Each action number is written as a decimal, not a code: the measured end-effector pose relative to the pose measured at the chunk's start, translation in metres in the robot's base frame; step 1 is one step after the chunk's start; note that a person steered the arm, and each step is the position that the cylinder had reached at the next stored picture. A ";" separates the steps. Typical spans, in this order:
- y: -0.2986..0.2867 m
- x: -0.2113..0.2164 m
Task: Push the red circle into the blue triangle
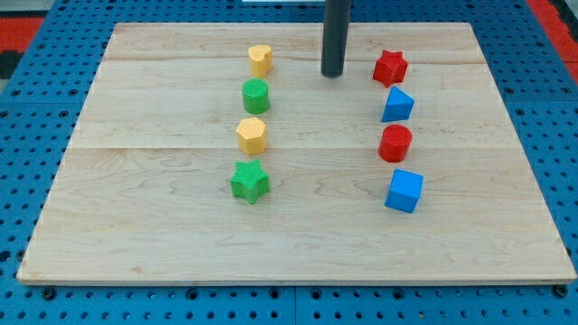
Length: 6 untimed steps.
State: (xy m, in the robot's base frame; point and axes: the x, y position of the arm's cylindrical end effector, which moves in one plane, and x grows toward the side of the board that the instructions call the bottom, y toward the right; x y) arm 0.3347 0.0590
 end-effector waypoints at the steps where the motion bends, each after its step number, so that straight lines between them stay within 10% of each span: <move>1: 0.000 0.078; 3: 0.047 0.141; 6: 0.065 0.073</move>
